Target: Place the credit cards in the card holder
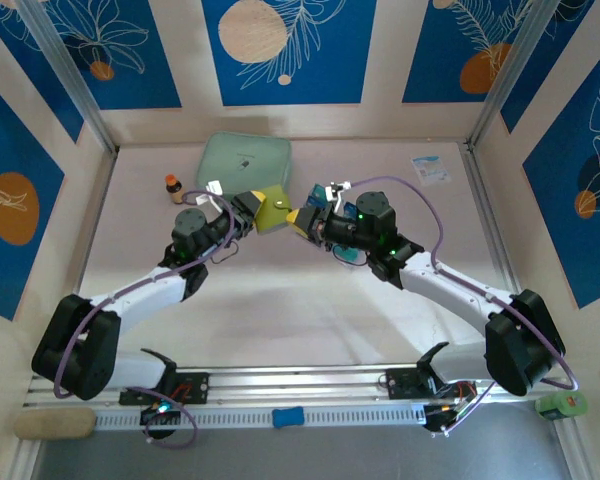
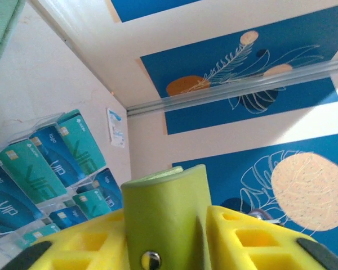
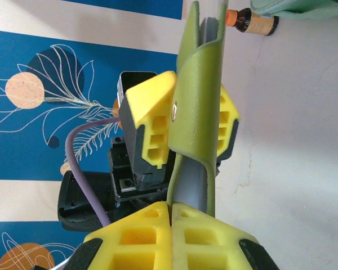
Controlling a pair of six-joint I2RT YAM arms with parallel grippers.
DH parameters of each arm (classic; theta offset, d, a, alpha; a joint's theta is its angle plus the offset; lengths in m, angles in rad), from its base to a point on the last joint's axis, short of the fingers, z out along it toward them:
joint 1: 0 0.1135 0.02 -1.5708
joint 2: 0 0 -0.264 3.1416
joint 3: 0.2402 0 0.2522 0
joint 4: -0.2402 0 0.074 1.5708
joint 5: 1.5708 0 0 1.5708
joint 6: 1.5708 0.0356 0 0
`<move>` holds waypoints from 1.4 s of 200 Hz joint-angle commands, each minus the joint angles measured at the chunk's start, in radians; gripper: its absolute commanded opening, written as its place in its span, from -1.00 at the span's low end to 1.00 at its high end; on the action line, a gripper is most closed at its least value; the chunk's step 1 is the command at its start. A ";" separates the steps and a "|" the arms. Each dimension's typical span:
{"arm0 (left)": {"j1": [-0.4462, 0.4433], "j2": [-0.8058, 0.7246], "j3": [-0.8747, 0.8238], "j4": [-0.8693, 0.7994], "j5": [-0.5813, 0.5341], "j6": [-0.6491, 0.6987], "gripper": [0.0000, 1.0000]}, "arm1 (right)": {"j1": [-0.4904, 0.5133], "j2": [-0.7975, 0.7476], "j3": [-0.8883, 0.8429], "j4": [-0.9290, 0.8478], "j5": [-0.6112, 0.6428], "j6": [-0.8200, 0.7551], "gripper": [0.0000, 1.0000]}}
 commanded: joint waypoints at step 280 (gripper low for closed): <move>0.009 -0.123 0.053 -0.381 0.084 0.294 -1.00 | 0.168 0.403 0.588 -1.030 0.586 -0.621 -0.02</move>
